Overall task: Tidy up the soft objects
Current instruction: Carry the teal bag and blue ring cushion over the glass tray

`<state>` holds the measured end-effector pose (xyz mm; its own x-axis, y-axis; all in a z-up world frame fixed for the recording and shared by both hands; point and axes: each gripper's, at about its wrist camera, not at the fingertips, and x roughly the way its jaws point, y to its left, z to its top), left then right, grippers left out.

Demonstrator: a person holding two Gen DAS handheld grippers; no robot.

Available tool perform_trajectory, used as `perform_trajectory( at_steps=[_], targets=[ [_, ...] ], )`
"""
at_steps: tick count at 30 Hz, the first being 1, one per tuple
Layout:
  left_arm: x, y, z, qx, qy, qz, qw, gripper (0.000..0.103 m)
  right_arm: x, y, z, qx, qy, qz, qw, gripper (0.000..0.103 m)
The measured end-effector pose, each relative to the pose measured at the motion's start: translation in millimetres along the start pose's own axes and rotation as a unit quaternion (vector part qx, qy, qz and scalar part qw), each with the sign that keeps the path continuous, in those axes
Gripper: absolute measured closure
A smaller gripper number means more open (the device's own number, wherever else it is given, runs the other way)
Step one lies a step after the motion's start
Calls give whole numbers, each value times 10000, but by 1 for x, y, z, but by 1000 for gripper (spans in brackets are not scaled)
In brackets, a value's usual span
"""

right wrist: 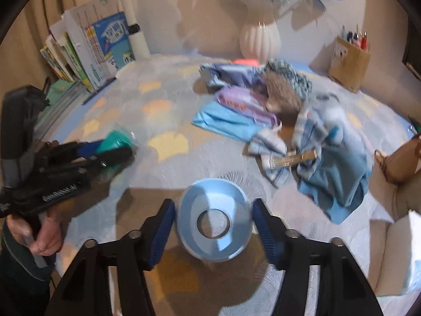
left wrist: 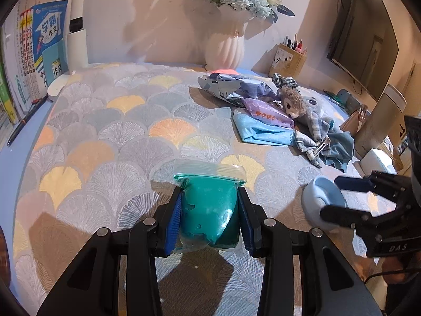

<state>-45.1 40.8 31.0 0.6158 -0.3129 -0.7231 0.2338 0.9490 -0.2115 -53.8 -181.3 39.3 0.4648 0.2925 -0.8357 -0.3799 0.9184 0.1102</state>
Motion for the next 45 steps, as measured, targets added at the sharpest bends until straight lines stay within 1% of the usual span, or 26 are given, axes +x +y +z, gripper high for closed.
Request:
perform_trajectory(
  at_steps=[2, 4, 6, 8, 9, 10, 12, 14, 15, 16, 17, 18, 19, 20, 24, 27, 29, 30, 32, 34, 36, 38, 40, 41, 43, 45],
  targets=[
    [0, 0, 0, 11, 12, 24, 10000, 67, 1, -1, -3, 73, 35, 156, 9998, 33],
    [1, -1, 0, 25, 21, 34, 10000, 67, -1, -1, -7, 54, -52, 202, 9998, 20],
    [1, -1, 0, 33, 37, 55, 10000, 67, 1, -2, -12, 146, -100, 242, 9995, 13],
    [3, -1, 0, 38, 70, 94, 9999, 67, 9, 2, -17, 169, -2, 256, 9995, 13],
    [4, -2, 0, 39, 88, 119, 9999, 67, 17, 6, -19, 142, 101, 169, 9997, 10],
    [5, -2, 0, 47, 100, 150, 9998, 67, 19, 11, -20, 54, 44, 35, 10000, 8],
    [5, -4, -1, 89, 112, 224, 9996, 67, 21, 22, -22, -40, 20, -272, 9996, 8],
    [5, -7, -2, 148, 98, 304, 9994, 67, 21, 21, -21, 107, -57, -327, 9994, 9],
    [5, -9, -2, 186, 102, 342, 9992, 67, 19, 18, -21, 214, -154, -322, 9991, 19],
    [5, -11, -2, 211, 112, 374, 9990, 67, 17, 16, -21, 266, -237, -358, 9987, 38],
    [4, -14, -2, 165, 112, 479, 9987, 67, 14, 13, -21, 224, -296, -397, 9985, 37],
    [3, -16, -1, 78, 112, 460, 9988, 67, 13, 12, -21, 168, -254, -397, 9987, 38],
    [1, -21, -2, -14, 86, 288, 9995, 67, 11, 11, -22, 103, -233, -449, 9987, 38],
    [-2, -28, -3, -11, 39, 207, 9998, 67, 7, 12, -23, 73, -255, -502, 9984, 38],
    [-17, -73, 2, 479, -183, 163, 9986, 67, -28, 3, -28, 19, -523, -496, 9974, 38],
    [-29, -108, 10, 782, -362, -20, 9963, 67, -59, -15, -29, 46, -615, -830, 9946, 38],
    [-37, -134, 17, 982, -453, -266, 9938, 67, -83, -30, -32, 111, -798, -927, 9924, 38],
    [-40, -146, 19, 1062, -476, -392, 9924, 67, -103, -45, -35, 230, -945, -982, 9904, 38],
    [-46, -175, 25, 1256, -534, -677, 9883, 67, -128, -68, -39, 427, -1085, -1057, 9875, 38],
    [-50, -211, 31, 1506, -552, -959, 9824, 67, -155, -96, -48, 692, -1211, -1161, 9834, 38],
    [-51, -243, 35, 1734, -536, -1141, 9767, 67, -180, -126, -61, 1005, -1326, -1291, 9776, 38],
    [-51, -283, 38, 2015, -507, -1366, 9686, 67, -198, -148, -74, 1236, -1396, -1409, 9723, 38],
    [-50, -322, 42, 2271, -462, -1587, 9597, 67, -217, -180, -89, 1534, -1469, -1695, 9624, 38],
    [-50, -337, 43, 2359, -431, -1679, 9562, 67, -223, -189, -94, 1630, -1482, -1785, 9590, 38],
    [-45, -368, 47, 2503, -294, -1883, 9492, 67, -241, -221, -107, 1944, -1543, -2001, 9478, 38],
    [-36, -400, 54, 2538, -145, -2050, 9452, 67, -255, -249, -115, 2172, -1628, -2090, 9395, 38]
  ],
)
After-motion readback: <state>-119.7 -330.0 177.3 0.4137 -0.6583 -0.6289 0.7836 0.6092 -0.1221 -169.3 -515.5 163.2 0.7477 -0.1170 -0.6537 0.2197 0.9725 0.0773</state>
